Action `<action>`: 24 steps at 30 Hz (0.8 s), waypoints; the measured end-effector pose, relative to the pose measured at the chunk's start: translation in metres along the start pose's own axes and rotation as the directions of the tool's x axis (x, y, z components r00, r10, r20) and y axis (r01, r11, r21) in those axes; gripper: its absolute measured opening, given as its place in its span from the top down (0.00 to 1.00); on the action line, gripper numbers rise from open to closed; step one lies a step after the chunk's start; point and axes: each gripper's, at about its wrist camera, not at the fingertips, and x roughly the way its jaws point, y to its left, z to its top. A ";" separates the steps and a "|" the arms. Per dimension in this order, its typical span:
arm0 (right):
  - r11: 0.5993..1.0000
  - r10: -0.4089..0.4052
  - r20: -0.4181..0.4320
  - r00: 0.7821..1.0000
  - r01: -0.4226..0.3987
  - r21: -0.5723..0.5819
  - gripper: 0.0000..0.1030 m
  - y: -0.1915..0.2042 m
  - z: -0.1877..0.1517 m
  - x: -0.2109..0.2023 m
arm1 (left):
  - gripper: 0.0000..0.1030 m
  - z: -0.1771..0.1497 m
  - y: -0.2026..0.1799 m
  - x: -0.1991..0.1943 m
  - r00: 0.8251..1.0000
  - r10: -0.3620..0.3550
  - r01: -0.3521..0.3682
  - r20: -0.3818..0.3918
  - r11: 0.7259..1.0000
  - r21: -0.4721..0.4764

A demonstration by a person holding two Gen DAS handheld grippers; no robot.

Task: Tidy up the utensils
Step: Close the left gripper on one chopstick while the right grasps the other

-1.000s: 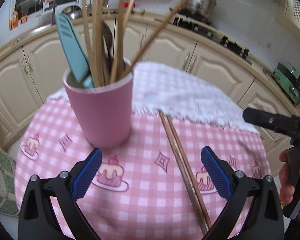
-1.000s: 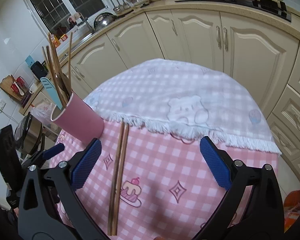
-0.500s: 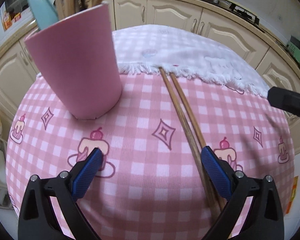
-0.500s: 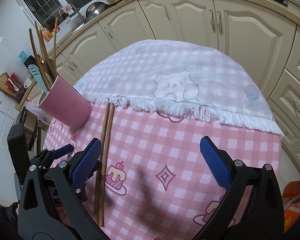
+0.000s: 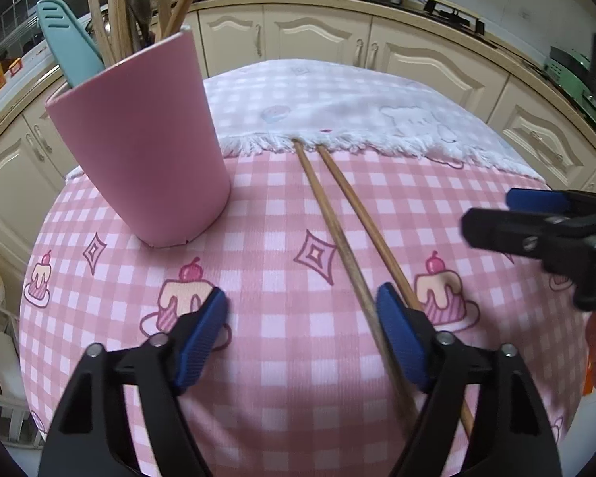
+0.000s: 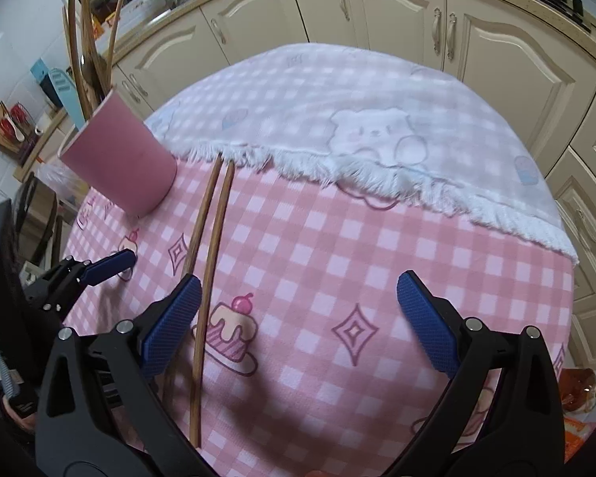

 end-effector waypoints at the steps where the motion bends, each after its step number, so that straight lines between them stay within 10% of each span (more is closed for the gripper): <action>1: 1.000 -0.001 -0.003 1.000 0.001 -0.003 0.06 0.002 0.000 0.002 | 0.34 -0.001 0.001 -0.001 1.000 -0.007 0.007 0.001 1.000 0.006; 9: 0.996 -0.058 -0.048 0.997 0.055 -0.075 0.08 0.027 -0.006 0.015 | 0.45 -0.001 0.027 -0.008 0.999 -0.036 0.037 -0.036 0.999 0.029; 17: 0.982 -0.083 -0.085 0.993 0.067 -0.178 0.57 0.060 0.003 0.033 | 0.46 0.014 0.024 0.006 0.997 -0.001 0.006 -0.079 0.998 0.068; 24: 0.975 -0.097 -0.110 0.989 0.072 -0.212 0.61 0.067 0.008 0.038 | 0.68 0.024 0.017 0.012 0.995 -0.003 0.012 -0.100 0.995 0.095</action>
